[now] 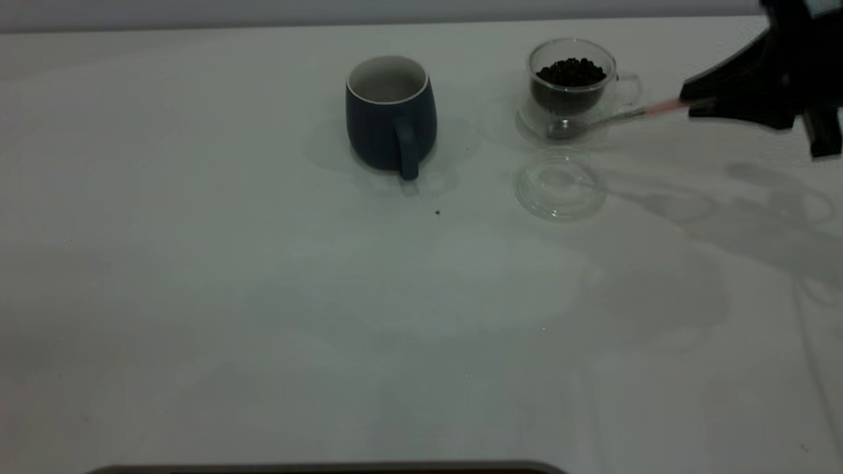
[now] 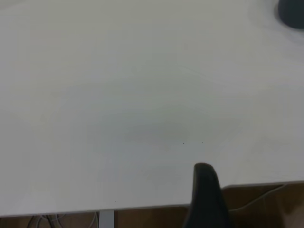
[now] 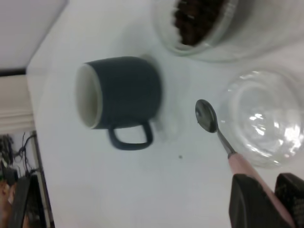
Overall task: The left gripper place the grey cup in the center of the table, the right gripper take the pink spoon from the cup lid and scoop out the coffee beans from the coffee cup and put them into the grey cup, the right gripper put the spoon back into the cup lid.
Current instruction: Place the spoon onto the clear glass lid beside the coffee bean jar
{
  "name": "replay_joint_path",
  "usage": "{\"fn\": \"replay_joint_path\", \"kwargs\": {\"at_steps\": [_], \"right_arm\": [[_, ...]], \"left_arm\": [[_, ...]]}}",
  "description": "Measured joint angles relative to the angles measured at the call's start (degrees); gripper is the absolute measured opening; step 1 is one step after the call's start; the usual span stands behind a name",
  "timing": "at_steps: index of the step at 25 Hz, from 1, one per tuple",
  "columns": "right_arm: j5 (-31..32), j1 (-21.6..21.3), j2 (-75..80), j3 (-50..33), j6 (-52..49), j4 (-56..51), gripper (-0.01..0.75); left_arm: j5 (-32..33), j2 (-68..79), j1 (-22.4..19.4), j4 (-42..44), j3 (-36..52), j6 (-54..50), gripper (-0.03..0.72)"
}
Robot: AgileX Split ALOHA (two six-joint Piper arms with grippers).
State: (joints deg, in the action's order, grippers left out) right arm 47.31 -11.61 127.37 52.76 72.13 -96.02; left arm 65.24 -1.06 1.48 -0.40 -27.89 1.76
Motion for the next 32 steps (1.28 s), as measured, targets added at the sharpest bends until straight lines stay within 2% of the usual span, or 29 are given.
{"fn": "replay_joint_path", "kwargs": {"at_steps": [9, 24, 27, 30, 32], "right_arm": [[-1.1, 0.0, 6.5, 0.2, 5.2, -6.5, 0.110], [0.0, 2.0, 9.6, 3.9, 7.1, -7.0, 0.113], [-0.2, 2.0, 9.6, 3.9, 7.6, -7.0, 0.170], [-0.2, 2.0, 9.7, 3.9, 7.6, -7.0, 0.326], [-0.2, 2.0, 9.7, 3.9, 7.5, -7.0, 0.456]], "left_arm": [[0.0, 0.0, 0.0, 0.0, 0.0, 0.0, 0.567], [0.0, 0.0, 0.0, 0.0, 0.0, -0.2, 0.567], [0.0, 0.0, 0.0, 0.0, 0.0, -0.2, 0.567], [0.0, 0.0, 0.0, 0.0, 0.0, -0.2, 0.567], [0.0, 0.0, 0.0, 0.0, 0.0, -0.2, 0.567]]}}
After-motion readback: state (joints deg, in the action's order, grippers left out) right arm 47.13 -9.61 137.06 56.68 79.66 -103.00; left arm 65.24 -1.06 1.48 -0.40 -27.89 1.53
